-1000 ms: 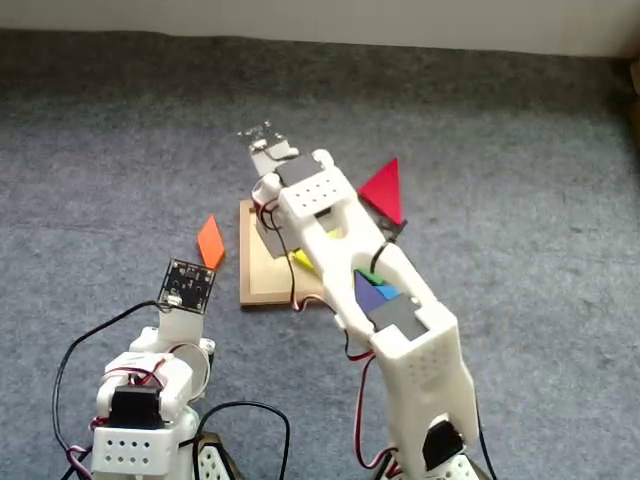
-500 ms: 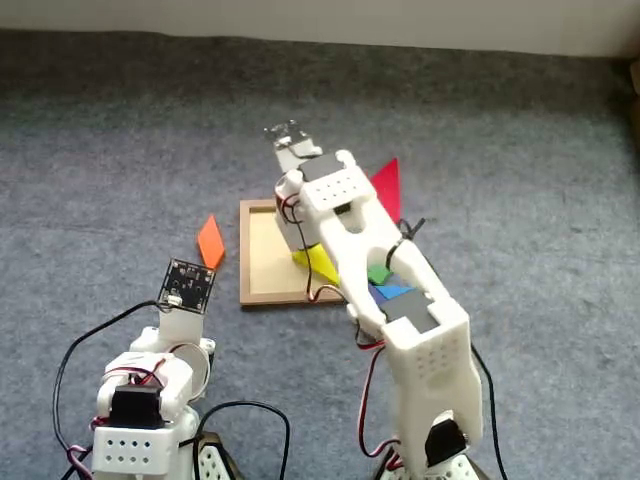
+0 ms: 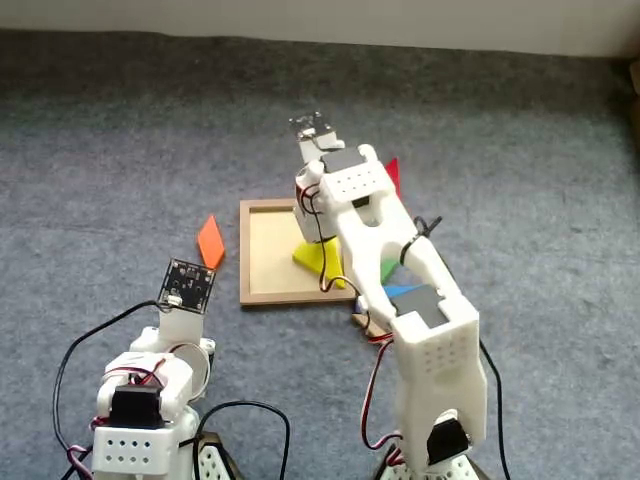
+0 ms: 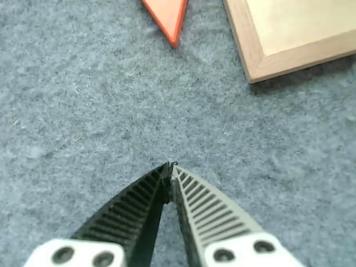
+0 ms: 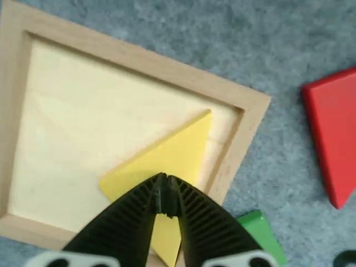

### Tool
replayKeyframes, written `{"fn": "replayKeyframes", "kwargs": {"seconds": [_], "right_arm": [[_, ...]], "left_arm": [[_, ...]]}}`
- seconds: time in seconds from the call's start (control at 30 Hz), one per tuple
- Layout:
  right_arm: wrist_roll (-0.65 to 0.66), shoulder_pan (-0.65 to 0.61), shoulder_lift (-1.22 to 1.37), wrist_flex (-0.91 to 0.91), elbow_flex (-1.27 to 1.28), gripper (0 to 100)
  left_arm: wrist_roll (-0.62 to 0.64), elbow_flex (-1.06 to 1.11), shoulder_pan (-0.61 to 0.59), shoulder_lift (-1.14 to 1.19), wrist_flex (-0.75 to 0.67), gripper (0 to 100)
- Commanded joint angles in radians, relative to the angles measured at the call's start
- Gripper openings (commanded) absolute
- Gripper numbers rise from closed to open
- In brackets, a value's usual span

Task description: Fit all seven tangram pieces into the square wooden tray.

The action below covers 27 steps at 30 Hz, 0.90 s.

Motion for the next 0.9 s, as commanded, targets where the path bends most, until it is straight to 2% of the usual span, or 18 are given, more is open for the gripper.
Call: {"fn": "replayKeyframes", "kwargs": {"seconds": [0.0, 0.23, 0.47, 0.77, 0.87], "right_arm": [[0.009, 0.033, 0.018, -0.016, -0.016, 0.5], [0.009, 0.101, 0.094, 0.001, -0.054, 0.5], [0.009, 0.140, 0.074, 0.136, -0.174, 0.5], [0.009, 0.142, 0.077, 0.265, -0.461, 0.7], [0.009, 0.163, 0.082, 0.259, -0.513, 7.4]], "left_arm": [[0.009, 0.021, -0.008, -0.015, 0.003, 3], [0.009, 0.021, -0.008, -0.015, 0.003, 3], [0.009, 0.021, -0.008, -0.015, 0.003, 3], [0.009, 0.021, -0.008, -0.015, 0.003, 3], [0.009, 0.021, -0.008, -0.015, 0.003, 3]]}}
